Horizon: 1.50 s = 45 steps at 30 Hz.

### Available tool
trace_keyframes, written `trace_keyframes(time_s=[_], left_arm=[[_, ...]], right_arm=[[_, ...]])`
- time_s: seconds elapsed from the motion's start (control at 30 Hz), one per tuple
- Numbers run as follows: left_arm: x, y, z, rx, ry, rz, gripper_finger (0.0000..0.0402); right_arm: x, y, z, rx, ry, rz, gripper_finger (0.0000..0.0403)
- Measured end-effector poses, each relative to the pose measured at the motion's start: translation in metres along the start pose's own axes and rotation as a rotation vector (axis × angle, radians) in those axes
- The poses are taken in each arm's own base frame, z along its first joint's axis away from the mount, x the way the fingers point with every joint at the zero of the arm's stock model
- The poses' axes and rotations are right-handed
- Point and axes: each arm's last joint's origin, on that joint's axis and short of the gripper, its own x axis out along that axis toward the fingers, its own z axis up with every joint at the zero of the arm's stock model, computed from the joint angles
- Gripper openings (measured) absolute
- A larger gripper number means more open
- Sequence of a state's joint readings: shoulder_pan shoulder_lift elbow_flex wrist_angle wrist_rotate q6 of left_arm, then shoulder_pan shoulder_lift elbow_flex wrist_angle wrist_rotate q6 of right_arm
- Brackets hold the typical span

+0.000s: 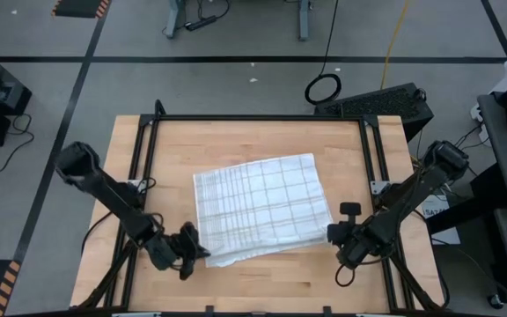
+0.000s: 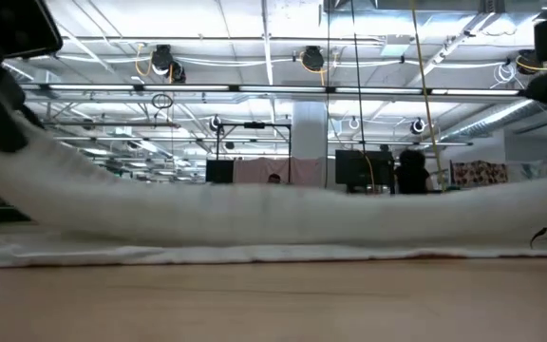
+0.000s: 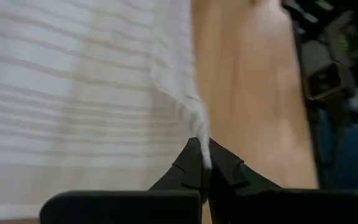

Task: Roll towel
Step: Roll the white towel

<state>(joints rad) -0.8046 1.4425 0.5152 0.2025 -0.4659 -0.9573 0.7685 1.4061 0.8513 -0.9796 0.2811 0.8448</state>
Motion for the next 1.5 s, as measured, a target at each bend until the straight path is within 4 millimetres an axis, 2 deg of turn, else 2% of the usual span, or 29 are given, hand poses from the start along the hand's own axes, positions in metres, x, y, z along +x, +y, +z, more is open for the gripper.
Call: trace_keyframes(time_s=[0.23,0.33,0.43,0.57,0.67,0.87,1.0,1.2,1.37,1.5], left_arm=[[0.03,-0.009,-0.019,-0.043,-0.009,-0.125,0.003],[0.036,-0.013,-0.022,-0.066,-0.005,-0.205,0.0061],[0.036,-0.017,-0.021,-0.087,-0.01,-0.252,0.0111],[0.033,-0.022,-0.015,-0.085,-0.049,-0.306,0.0188],[0.029,-0.026,-0.01,-0.06,-0.069,-0.348,0.023],[0.02,-0.025,-0.002,-0.014,-0.061,-0.322,0.0247],[0.011,-0.009,0.014,-0.007,-0.141,-0.101,0.0242],[-0.001,0.02,0.032,0.081,-0.117,0.146,0.0242],[0.003,0.056,0.048,0.216,-0.037,0.35,0.024],[0.016,0.09,0.068,0.259,0.057,0.402,0.0214]], right_arm=[[0.023,0.004,-0.01,-0.013,0.091,0.015,0.0002],[0.033,0.006,-0.012,-0.007,0.098,0.023,0.0014],[0.037,0.004,-0.015,0.024,0.114,0.018,0.0037],[0.037,0.002,-0.018,0.059,0.138,-0.005,0.008],[0.036,0.002,-0.018,0.074,0.171,0.018,0.0112],[0.015,0.011,-0.02,0.14,0.232,0.121,0.0147],[-0.001,0.014,-0.02,0.193,0.141,0.139,0.0149],[-0.006,0.015,0.002,0.354,-0.279,0.065,0.0144],[0.004,0.014,0.029,0.461,-0.5,0.034,0.0144],[0.026,-0.003,0.05,0.512,-0.454,-0.064,0.0141]])
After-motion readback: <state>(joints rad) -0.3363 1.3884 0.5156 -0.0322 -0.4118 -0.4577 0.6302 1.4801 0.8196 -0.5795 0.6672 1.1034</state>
